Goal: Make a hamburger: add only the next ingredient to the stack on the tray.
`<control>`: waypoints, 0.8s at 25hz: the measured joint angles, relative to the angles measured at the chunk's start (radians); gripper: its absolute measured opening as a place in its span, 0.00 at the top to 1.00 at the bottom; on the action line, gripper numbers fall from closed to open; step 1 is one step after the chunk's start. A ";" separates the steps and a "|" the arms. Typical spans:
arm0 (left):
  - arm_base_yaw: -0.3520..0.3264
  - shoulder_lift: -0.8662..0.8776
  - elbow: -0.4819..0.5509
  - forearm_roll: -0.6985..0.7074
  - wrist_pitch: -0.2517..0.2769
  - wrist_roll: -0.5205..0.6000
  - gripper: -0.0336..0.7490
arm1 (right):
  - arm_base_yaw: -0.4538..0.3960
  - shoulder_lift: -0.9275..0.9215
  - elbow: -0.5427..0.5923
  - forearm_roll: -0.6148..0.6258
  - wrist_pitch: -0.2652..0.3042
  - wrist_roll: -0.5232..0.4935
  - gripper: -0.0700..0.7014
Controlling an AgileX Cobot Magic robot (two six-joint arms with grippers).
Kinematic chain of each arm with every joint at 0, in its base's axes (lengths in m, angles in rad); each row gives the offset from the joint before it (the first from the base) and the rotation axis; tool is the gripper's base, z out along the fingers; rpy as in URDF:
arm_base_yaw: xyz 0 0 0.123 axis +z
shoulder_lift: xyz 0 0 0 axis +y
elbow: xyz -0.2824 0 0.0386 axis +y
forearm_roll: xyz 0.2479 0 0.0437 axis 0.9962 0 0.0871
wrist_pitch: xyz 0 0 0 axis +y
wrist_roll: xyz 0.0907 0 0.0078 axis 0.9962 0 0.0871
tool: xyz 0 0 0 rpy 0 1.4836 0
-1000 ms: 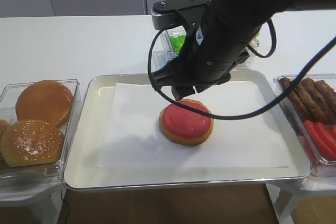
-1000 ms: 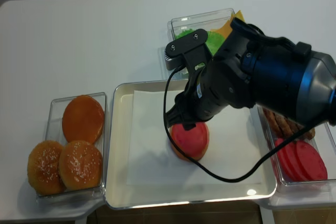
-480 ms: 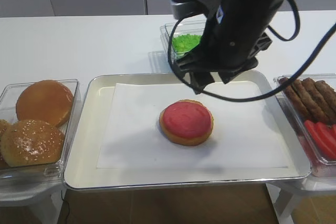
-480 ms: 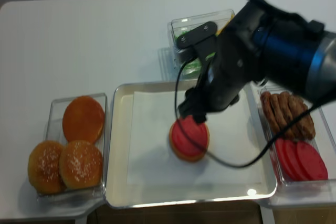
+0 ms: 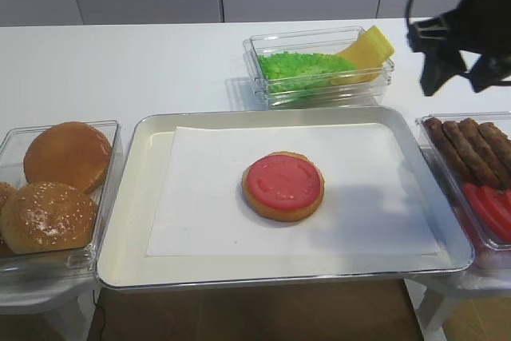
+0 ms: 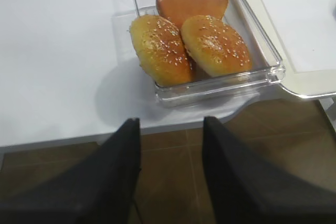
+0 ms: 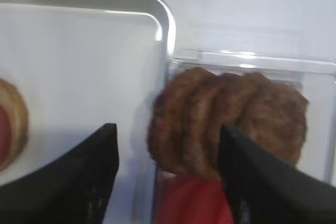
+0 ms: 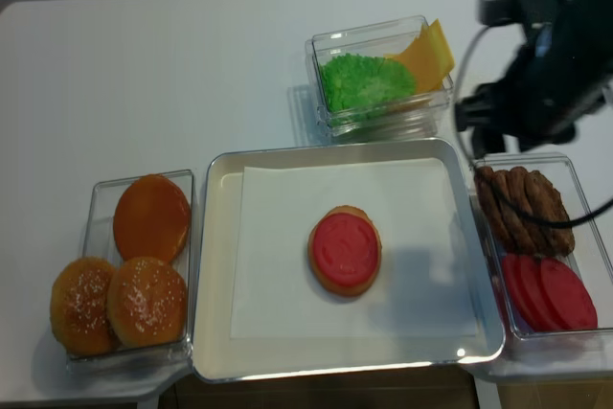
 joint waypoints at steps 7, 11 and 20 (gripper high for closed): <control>0.000 0.000 0.000 0.000 0.000 0.000 0.58 | -0.174 -0.176 0.148 0.000 0.016 -0.033 0.33; 0.000 0.000 0.000 0.000 0.000 0.000 0.58 | -0.180 -0.319 0.244 0.002 0.020 -0.033 0.33; 0.000 0.000 0.000 0.000 0.000 0.000 0.58 | -0.180 -0.630 0.400 0.004 0.078 -0.033 0.33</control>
